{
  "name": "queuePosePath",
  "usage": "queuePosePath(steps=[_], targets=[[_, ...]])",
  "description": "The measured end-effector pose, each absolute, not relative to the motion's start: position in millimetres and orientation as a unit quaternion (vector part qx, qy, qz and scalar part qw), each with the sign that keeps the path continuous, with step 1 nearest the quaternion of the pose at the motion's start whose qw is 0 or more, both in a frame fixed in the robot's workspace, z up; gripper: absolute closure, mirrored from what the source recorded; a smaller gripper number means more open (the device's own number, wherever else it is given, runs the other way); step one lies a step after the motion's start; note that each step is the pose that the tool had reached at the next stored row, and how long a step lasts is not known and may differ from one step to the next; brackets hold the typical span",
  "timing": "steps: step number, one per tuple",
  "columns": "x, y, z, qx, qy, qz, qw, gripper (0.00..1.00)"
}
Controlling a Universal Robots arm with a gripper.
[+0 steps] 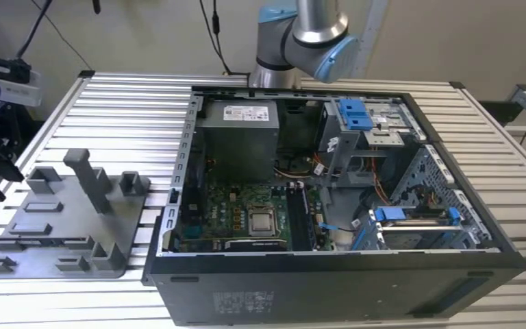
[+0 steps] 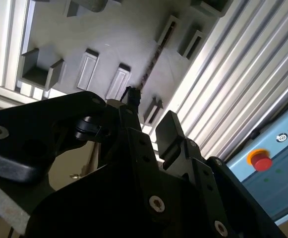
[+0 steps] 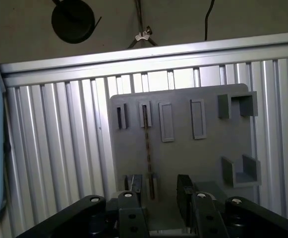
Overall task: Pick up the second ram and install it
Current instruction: 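Pick up the second ram and move it above second insertion slot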
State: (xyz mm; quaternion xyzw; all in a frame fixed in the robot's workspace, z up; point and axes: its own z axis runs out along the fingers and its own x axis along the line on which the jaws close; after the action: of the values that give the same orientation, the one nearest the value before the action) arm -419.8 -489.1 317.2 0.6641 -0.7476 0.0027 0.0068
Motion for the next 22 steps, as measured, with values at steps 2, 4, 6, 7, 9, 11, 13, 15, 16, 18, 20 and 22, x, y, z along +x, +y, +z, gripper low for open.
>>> queuePosePath(steps=[2, 4, 6, 7, 9, 11, 13, 15, 16, 18, 20, 22], targets=[[-419.9, -489.1, 316.7, 0.664, -0.748, 0.003, 0.007, 0.58], [-419.9, -489.1, 316.4, 0.664, -0.748, 0.003, 0.007, 0.58], [-419.8, -489.0, 315.9, 0.664, -0.748, 0.003, 0.007, 0.58], [-419.8, -488.9, 315.7, 0.664, -0.748, 0.003, 0.007, 0.58], [-419.8, -488.7, 315.0, 0.664, -0.748, 0.003, 0.007, 0.58], [-419.9, -488.5, 314.6, 0.664, -0.748, 0.003, 0.007, 0.58], [-419.9, -488.3, 314.2, 0.664, -0.748, 0.003, 0.007, 0.58], [-419.9, -488.2, 313.8, 0.664, -0.748, 0.003, 0.007, 0.58], [-419.9, -488.2, 313.5, 0.664, -0.748, 0.003, 0.007, 0.58], [-420.1, -488.1, 312.2, 0.664, -0.748, 0.003, 0.007, 0.58], [-420.2, -488.1, 310.3, 0.664, -0.748, 0.003, 0.007, 0.58], [-420.5, -488.1, 307.3, 0.664, -0.748, 0.003, 0.007, 0.58]])
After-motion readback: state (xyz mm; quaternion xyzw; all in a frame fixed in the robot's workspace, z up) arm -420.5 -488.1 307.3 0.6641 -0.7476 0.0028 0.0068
